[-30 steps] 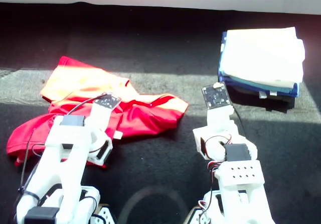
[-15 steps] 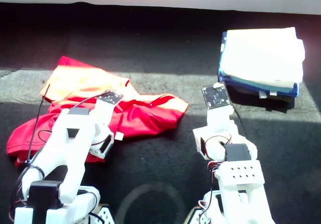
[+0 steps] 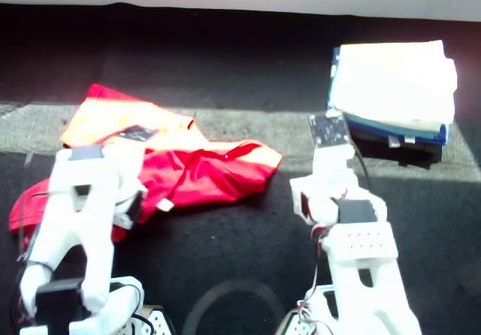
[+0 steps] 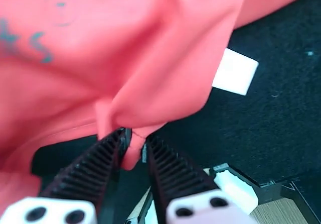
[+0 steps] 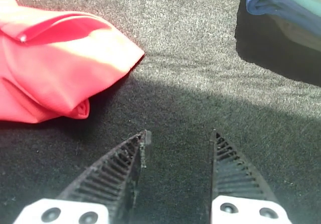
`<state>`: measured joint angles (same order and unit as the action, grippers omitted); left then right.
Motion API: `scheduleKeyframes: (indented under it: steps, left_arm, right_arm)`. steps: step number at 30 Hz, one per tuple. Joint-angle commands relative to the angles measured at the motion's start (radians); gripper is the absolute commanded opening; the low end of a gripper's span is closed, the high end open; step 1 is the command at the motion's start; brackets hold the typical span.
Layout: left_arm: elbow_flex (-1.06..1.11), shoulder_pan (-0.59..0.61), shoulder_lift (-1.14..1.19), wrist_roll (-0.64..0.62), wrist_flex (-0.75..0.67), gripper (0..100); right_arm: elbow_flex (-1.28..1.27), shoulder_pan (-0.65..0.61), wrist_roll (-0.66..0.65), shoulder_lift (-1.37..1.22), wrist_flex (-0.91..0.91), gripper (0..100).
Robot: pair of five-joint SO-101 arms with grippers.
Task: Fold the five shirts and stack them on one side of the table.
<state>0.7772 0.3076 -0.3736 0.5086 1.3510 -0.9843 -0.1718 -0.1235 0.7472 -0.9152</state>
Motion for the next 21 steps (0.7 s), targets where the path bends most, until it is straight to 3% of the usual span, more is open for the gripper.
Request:
scheduleKeyframes:
  steps: [1, 9, 21]
  left_arm:
    - [-0.065, 0.136, -0.145, 0.091, 0.060, 1]
    - [-0.067, 0.189, -0.317, 0.117, 0.118, 1]
    - [-0.067, 0.189, -0.318, 0.117, 0.115, 1]
  right_arm:
    - [0.249, -0.038, 0.011, -0.245, -0.058, 19.3]
    - [0.792, -0.189, 0.018, -0.760, -0.315, 19.6]
    - [1.164, -0.196, 0.018, -1.194, -0.357, 19.6]
